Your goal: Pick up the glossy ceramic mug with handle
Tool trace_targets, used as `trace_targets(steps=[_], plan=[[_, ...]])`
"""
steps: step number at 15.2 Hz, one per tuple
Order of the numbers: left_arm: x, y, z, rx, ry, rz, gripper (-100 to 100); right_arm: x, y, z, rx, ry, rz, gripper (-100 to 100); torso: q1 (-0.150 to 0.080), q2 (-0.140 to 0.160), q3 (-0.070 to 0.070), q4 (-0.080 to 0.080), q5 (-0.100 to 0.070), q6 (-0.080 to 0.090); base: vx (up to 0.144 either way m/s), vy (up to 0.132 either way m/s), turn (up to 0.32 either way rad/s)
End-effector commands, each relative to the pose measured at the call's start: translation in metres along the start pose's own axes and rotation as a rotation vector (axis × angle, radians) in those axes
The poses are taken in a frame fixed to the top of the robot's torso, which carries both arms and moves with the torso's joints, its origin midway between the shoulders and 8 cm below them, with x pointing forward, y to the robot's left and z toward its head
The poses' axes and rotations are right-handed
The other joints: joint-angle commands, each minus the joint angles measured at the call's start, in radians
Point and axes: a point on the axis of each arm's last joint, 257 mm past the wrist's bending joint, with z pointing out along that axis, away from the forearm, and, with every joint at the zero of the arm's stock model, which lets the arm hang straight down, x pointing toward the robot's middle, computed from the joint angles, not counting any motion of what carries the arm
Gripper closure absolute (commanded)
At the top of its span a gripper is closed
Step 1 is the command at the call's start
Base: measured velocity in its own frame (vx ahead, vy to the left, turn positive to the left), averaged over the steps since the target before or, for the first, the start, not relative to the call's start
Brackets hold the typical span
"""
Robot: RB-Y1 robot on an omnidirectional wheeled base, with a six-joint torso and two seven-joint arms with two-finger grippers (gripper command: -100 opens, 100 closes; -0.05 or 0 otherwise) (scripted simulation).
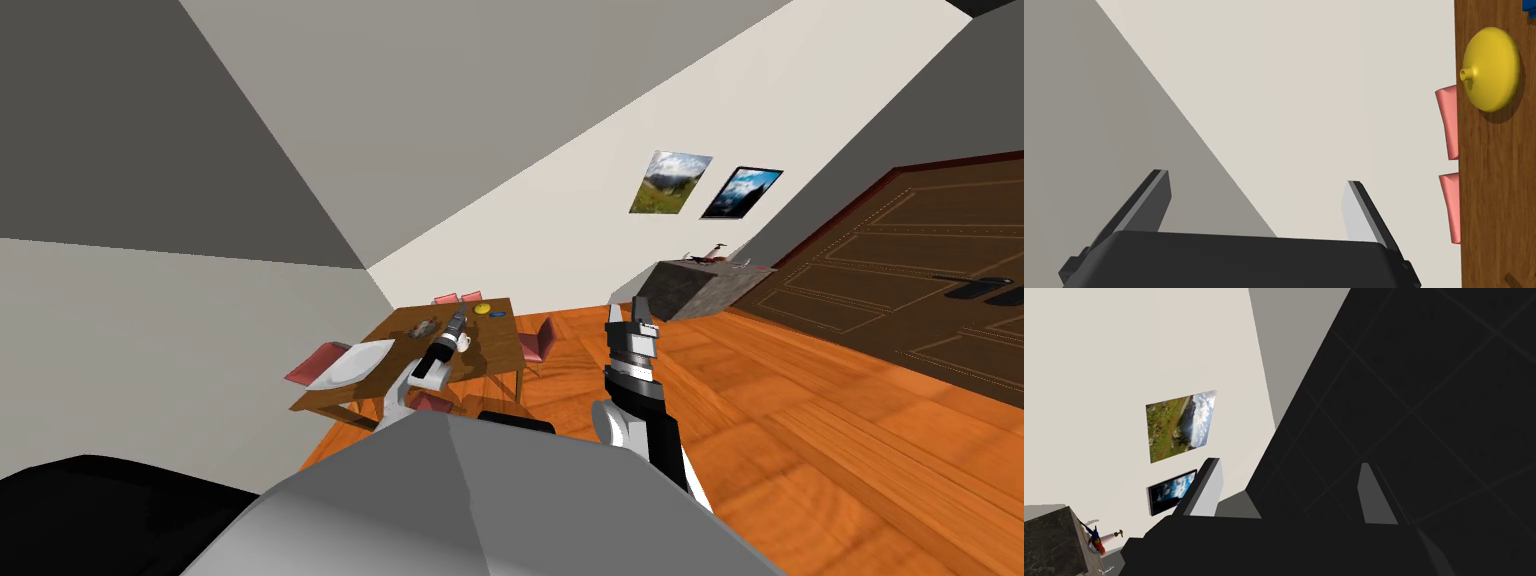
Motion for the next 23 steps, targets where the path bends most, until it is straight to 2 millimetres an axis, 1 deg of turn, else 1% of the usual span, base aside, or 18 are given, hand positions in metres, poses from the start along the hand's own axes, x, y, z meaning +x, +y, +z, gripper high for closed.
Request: trace_targets(steps=[1, 2, 3, 5, 6, 7, 8, 9, 10, 11, 12, 16, 17, 18, 19, 21, 22, 23], plan=[[0.000, 0.018, 0.005, -0.058, 0.005, 0.010, -100, 0.000, 0.000, 0.000, 0.000, 0.000, 0.000, 0, 0.000, 0.000, 0.000, 0.000, 0.000, 0.000, -0.031, 0.026, -0.045], [0.000, 0.018, 0.005, -0.058, 0.005, 0.010, -100, 0.000, 0.000, 0.000, 0.000, 0.000, 0.000, 0, 0.000, 0.000, 0.000, 0.000, 0.000, 0.000, -0.023, 0.019, -0.025], [-0.005, 0.034, 0.013, -0.103, 0.007, 0.024, -100, 0.000, 0.000, 0.000, 0.000, 0.000, 0.000, 0, 0.000, 0.000, 0.000, 0.000, 0.000, 0.000, -0.028, 0.024, -0.047], [-0.005, 0.040, 0.013, -0.124, 0.008, 0.024, -100, 0.000, 0.000, 0.000, 0.000, 0.000, 0.000, 0, 0.000, 0.000, 0.000, 0.000, 0.000, 0.000, -0.026, 0.025, -0.039], [-0.010, 0.053, 0.021, -0.162, 0.009, 0.036, -100, 0.000, 0.000, 0.000, 0.000, 0.000, 0.000, 0, 0.000, 0.000, 0.000, 0.000, 0.000, 0.000, -0.027, 0.022, -0.040], [-0.010, 0.063, 0.019, -0.192, 0.010, 0.036, -100, 0.000, 0.000, 0.000, 0.000, 0.000, 0.000, 0, 0.000, 0.000, 0.000, 0.000, 0.000, 0.000, -0.030, 0.025, -0.049], [-0.010, 0.063, 0.019, -0.192, 0.010, 0.036, -100, 0.000, 0.000, 0.000, 0.000, 0.000, 0.000, 0, 0.000, 0.000, 0.000, 0.000, 0.000, 0.000, -0.022, 0.020, -0.024], [-0.016, 0.073, 0.028, -0.228, 0.010, 0.047, -100, 0.000, 0.000, 0.000, 0.000, 0.000, 0.000, 0, 0.000, 0.000, 0.000, 0.000, 0.000, 0.000, -0.028, 0.023, -0.049], [-0.016, 0.085, 0.025, -0.261, 0.011, 0.047, -100, 0.000, 0.000, 0.000, 0.000, 0.000, 0.000, 0, 0.000, 0.000, 0.000, 0.000, 0.000, 0.000, -0.030, 0.027, -0.057], [-0.016, 0.086, 0.025, -0.263, 0.011, 0.047, -100, 0.000, 0.000, 0.000, 0.000, 0.000, 0.000, 0, 0.000, 0.000, 0.000, 0.000, 0.000, 0.000, -0.023, 0.021, -0.024], [-0.022, 0.095, 0.033, -0.295, 0.009, 0.057, -100, 0.000, 0.000, 0.000, 0.000, 0.000, 0.000, 0, 0.000, 0.000, 0.000, 0.000, 0.000, 0.000, -0.029, 0.019, -0.065], [-0.030, 0.129, 0.032, -0.404, 0.008, 0.063, -100, 0.000, 0.000, 0.000, 0.000, 0.000, 0.000, 0, 0.000, 0.000, 0.000, 0.000, 0.000, 0.000, -0.028, 0.022, -0.049], [-0.030, 0.130, 0.032, -0.408, 0.008, 0.063, -100, 0.000, 0.000, 0.000, 0.000, 0.000, 0.000, 0, 0.000, 0.000, 0.000, 0.000, 0.000, 0.000, -0.019, 0.019, -0.029], [-0.037, 0.141, 0.038, -0.450, 0.004, 0.069, -100, 0.000, 0.000, 0.000, 0.000, 0.000, 0.000, 0, -0.001, 0.000, 0.000, 0.000, 0.000, 0.000, -0.025, 0.018, -0.059], [-0.037, 0.150, 0.034, -0.478, 0.005, 0.068, -100, 0.000, 0.000, 0.000, 0.000, 0.000, 0.000, 0, -0.001, 0.000, 0.000, 0.000, 0.000, 0.000, -0.027, 0.021, -0.065], [-0.044, 0.159, 0.040, -0.515, 0.000, 0.071, -100, 0.000, 0.000, 0.000, 0.000, 0.000, 0.000, 0, 0.000, 0.000, 0.000, 0.000, 0.000, 0.000, -0.022, 0.018, -0.040], [-0.045, 0.169, 0.035, -0.547, 0.001, 0.070, -100, 0.000, 0.000, 0.000, 0.000, 0.000, 0.000, 0, -0.001, 0.000, 0.000, 0.000, 0.000, 0.000, -0.027, 0.021, -0.068], [-0.045, 0.171, 0.033, -0.557, 0.002, 0.070, -100, 0.000, 0.000, 0.000, 0.000, 0.000, 0.000, 0, -0.001, 0.000, 0.000, 0.000, 0.000, 0.000, -0.021, 0.016, -0.030]])
